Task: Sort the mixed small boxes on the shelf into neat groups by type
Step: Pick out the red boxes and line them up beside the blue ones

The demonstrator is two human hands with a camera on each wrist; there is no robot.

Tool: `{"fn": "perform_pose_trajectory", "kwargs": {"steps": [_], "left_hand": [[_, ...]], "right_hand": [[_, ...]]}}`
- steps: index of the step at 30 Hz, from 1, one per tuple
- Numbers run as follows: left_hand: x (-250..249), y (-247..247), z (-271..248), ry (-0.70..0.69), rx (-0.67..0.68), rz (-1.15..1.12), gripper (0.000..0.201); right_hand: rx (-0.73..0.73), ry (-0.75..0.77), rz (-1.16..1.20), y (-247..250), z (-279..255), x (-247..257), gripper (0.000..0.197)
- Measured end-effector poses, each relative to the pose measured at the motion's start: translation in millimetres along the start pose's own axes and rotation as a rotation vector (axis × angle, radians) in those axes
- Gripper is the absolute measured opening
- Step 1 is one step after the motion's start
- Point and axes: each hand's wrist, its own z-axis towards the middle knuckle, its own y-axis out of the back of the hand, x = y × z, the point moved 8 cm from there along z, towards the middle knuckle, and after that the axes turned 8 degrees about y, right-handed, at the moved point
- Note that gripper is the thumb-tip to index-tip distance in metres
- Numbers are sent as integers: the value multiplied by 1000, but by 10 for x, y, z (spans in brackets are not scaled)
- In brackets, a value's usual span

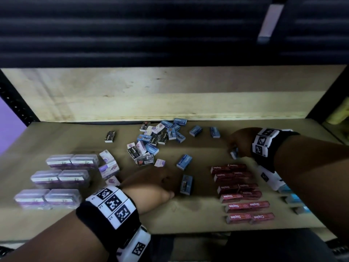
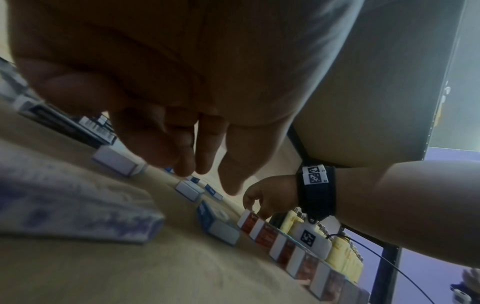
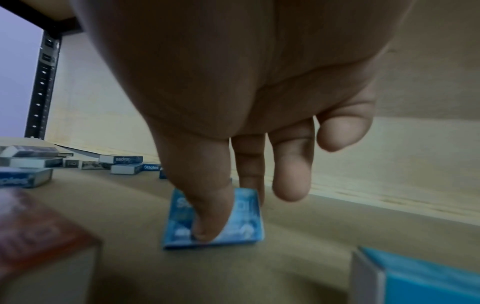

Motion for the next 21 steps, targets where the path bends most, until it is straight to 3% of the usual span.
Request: {"fn": "perform_pose_trajectory", "kwargs": {"steps": [5, 9, 14, 16, 19, 21], "left_hand": [[-18, -27, -16, -11, 17, -24, 37], [-37, -10, -13, -21, 6, -6, 28], [-90, 28, 11, -80, 8, -14, 16], [-96, 20, 22, -102, 23, -37, 22], [-149, -14, 27, -143, 92, -74, 8], [-197, -2, 38, -175, 95, -66, 5]], "right_hand": [[-78, -108, 40, 20, -91, -135, 32], [-75, -61, 44, 175, -192, -134, 13], [-233, -76, 156, 518, -517, -17, 41], [-312, -59, 246, 638, -710, 91, 37], [-418, -60, 445, 720, -1009, 287, 22], [-540, -67, 556, 718, -1198, 386, 23]]}}
